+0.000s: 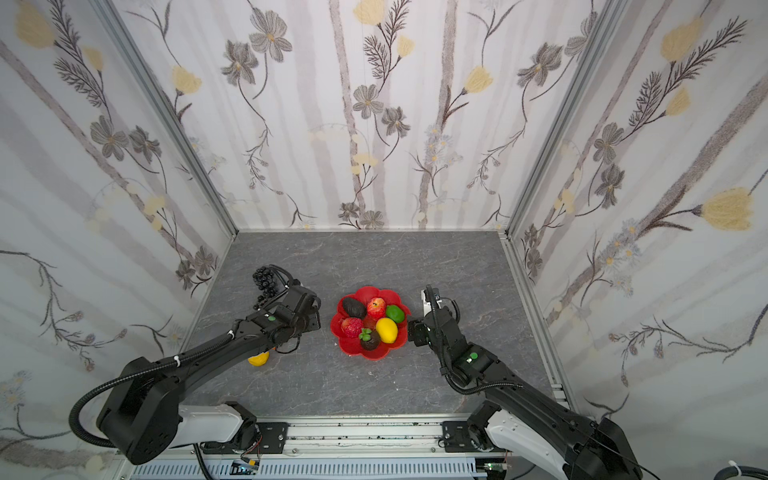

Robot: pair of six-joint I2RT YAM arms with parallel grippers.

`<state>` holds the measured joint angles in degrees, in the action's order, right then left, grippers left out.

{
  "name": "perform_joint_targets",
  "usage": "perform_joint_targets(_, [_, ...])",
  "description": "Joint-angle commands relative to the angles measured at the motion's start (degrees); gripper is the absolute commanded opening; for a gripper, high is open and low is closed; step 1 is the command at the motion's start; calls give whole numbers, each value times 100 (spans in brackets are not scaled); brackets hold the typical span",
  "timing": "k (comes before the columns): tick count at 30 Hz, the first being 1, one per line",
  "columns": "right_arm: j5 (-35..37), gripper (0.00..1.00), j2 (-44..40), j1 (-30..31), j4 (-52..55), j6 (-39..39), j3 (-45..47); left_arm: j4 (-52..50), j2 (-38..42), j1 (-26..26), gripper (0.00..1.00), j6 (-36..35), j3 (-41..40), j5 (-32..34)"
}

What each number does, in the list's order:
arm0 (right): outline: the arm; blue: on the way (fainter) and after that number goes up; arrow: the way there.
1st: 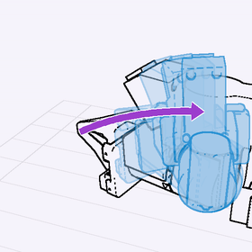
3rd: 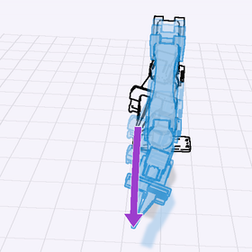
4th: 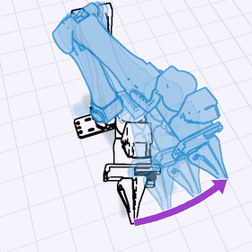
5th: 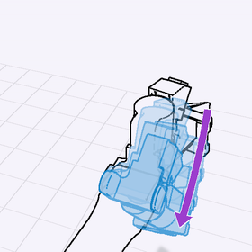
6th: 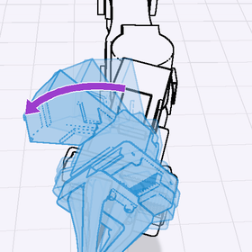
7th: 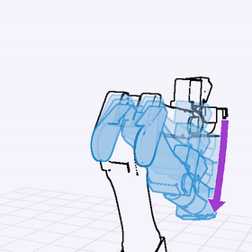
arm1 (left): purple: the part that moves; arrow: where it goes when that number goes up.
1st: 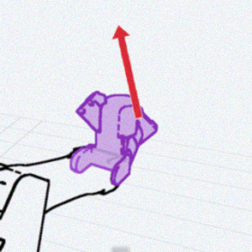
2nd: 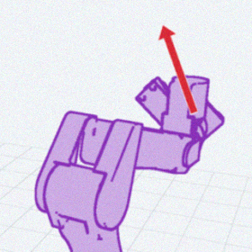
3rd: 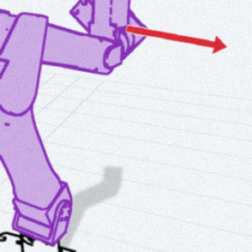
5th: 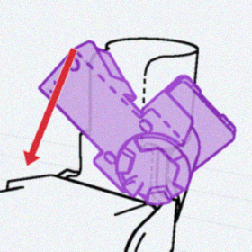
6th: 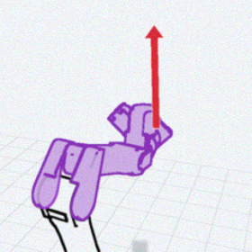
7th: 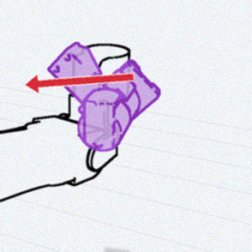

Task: Arrange fruit in a fruit bowl
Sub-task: Pick up the fruit from the middle-left of the table, then place the fruit in the fruit bowl.

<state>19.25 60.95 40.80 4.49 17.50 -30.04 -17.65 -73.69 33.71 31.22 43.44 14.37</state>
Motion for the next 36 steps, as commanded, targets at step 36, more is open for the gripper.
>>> perform_joint_targets(36, [-2249, 45, -659, 921, -679, 1355, -577, 3225, 206, 2586, 53, -3335, -460, -1638])
